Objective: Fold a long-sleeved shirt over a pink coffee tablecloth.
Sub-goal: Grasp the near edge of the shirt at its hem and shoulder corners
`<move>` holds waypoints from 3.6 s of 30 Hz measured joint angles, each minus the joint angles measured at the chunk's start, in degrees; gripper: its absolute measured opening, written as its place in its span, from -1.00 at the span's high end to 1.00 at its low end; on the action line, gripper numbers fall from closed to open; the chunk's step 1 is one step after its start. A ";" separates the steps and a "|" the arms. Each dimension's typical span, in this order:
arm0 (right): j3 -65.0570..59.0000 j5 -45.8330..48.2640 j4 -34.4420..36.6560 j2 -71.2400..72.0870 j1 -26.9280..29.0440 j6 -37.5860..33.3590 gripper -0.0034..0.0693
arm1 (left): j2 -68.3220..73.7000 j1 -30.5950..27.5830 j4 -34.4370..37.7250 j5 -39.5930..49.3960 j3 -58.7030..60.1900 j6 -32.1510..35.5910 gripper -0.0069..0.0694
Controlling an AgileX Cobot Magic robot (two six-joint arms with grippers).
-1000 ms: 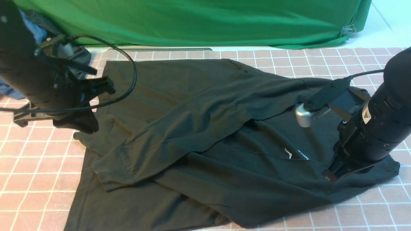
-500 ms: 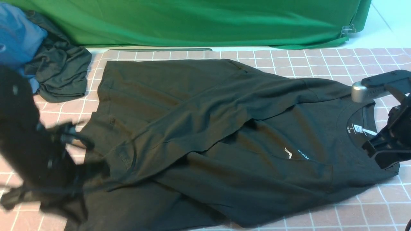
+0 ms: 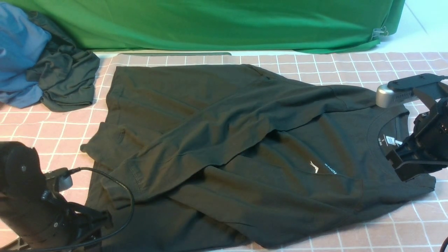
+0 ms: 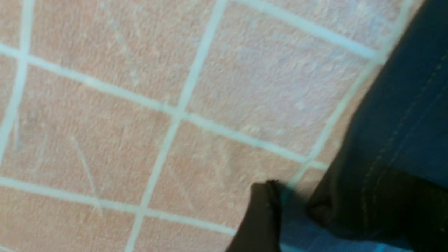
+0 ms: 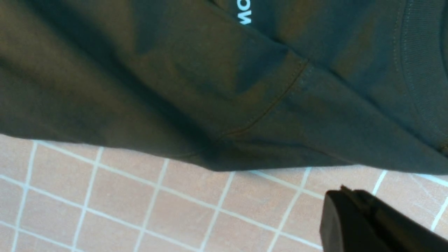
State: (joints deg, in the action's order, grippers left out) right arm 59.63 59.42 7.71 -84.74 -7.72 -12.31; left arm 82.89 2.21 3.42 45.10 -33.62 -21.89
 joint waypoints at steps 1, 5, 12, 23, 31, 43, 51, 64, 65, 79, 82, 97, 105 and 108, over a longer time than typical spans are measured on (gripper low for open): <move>0.00 -0.08 0.04 0.00 0.00 0.00 0.80 | -0.20 0.00 -0.06 -0.37 0.14 -0.13 -0.67; 0.00 -0.39 0.06 0.00 0.00 -0.23 0.79 | -0.35 0.00 -0.50 -1.06 0.34 -0.41 -0.67; 0.00 -0.39 0.11 0.00 0.00 -1.41 0.77 | -0.35 0.00 -1.42 -1.36 0.46 1.04 -0.12; 0.00 0.12 0.11 0.00 0.00 -2.75 0.74 | -1.21 0.00 -4.68 8.37 -5.43 1.65 0.69; -1.29 3.15 -1.63 0.11 0.00 -0.24 0.63 | -10.35 0.00 -9.98 13.39 -6.53 -0.28 0.69; -11.10 -1.47 -2.48 -0.56 0.00 3.67 -0.23 | -17.70 0.00 -13.16 16.39 -6.53 -1.87 0.69; -12.59 -12.28 -1.94 -10.04 0.00 7.75 -0.71 | -17.81 0.00 -13.10 15.73 -6.53 -2.44 0.69; -12.41 -15.63 -2.09 -10.59 0.00 10.21 -0.72 | -18.07 0.00 -12.14 15.73 -6.53 -2.14 0.69; -12.54 -16.61 -1.93 -10.37 0.00 10.06 -0.72 | -18.12 0.00 -12.07 15.73 -6.53 -2.10 0.69; -12.54 -21.23 -1.61 -6.86 0.00 7.85 -0.72 | -18.12 0.00 -11.38 15.06 -6.53 -2.10 0.69; -12.58 -17.85 -1.48 -7.84 0.00 7.81 -0.72 | -18.12 0.00 -11.32 15.06 -6.53 -2.08 0.69; -12.51 -23.30 -1.33 -10.62 0.00 8.23 -0.72 | -18.12 0.00 -10.92 14.80 -6.53 -1.81 0.69; -12.43 -26.41 -1.34 -10.44 0.00 5.74 0.57 | -18.12 0.00 -10.59 14.37 -6.53 -1.81 0.69; -11.03 -24.32 -1.40 -9.72 0.00 4.72 0.78 | -18.12 0.00 -10.59 14.37 -6.53 -1.81 0.69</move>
State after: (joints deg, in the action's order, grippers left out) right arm 48.60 35.09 6.31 -94.46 -7.72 -7.59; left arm 64.77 2.21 -7.17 59.47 -40.15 -23.70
